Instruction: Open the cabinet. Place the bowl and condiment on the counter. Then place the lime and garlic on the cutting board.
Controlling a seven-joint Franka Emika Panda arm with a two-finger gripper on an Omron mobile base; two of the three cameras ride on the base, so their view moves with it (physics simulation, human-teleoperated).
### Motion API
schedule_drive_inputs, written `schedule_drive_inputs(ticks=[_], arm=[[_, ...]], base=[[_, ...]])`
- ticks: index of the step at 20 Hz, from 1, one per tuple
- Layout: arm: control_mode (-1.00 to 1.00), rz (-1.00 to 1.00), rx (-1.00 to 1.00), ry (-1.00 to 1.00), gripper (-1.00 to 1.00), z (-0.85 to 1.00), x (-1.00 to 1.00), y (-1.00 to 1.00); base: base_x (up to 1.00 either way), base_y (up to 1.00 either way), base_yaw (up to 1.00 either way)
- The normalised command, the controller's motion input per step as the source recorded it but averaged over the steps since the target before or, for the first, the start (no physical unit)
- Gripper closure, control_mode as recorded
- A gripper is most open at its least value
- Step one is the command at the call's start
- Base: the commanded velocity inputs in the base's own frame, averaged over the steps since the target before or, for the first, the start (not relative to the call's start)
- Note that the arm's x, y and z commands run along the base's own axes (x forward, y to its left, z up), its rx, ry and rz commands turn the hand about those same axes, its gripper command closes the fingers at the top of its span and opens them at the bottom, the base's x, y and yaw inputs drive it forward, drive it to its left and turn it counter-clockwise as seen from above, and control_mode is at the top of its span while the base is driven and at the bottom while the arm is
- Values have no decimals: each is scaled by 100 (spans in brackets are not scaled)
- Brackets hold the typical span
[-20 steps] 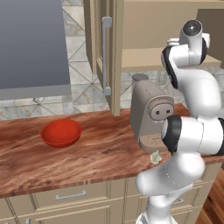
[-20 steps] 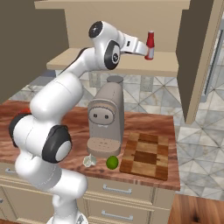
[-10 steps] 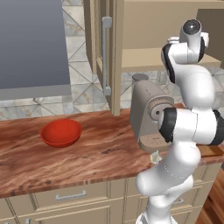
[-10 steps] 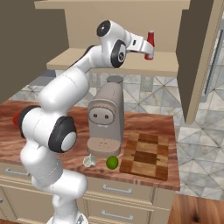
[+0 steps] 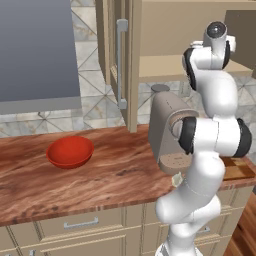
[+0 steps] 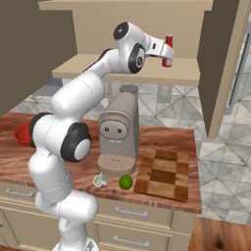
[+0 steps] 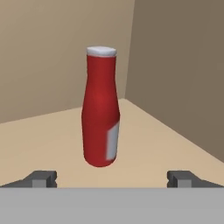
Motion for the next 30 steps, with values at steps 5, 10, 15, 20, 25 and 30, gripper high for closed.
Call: schedule_drive_inputs(ticks=[5, 10, 15, 20, 25, 30], arm=[[-100, -1, 0, 0, -100, 0, 23, -4], [-100, -1, 0, 0, -100, 0, 14, -7], [-100, -1, 0, 0, -100, 0, 6, -15], [-100, -2, 0, 0, -100, 0, 9, -1], [-100, -1, 0, 0, -100, 0, 16, 0], [-100, -1, 0, 0, -100, 0, 14, -4]], base=[[0, 0, 0], [0, 0, 0], [0, 0, 0], [0, 0, 0], [0, 0, 0], [0, 0, 0]])
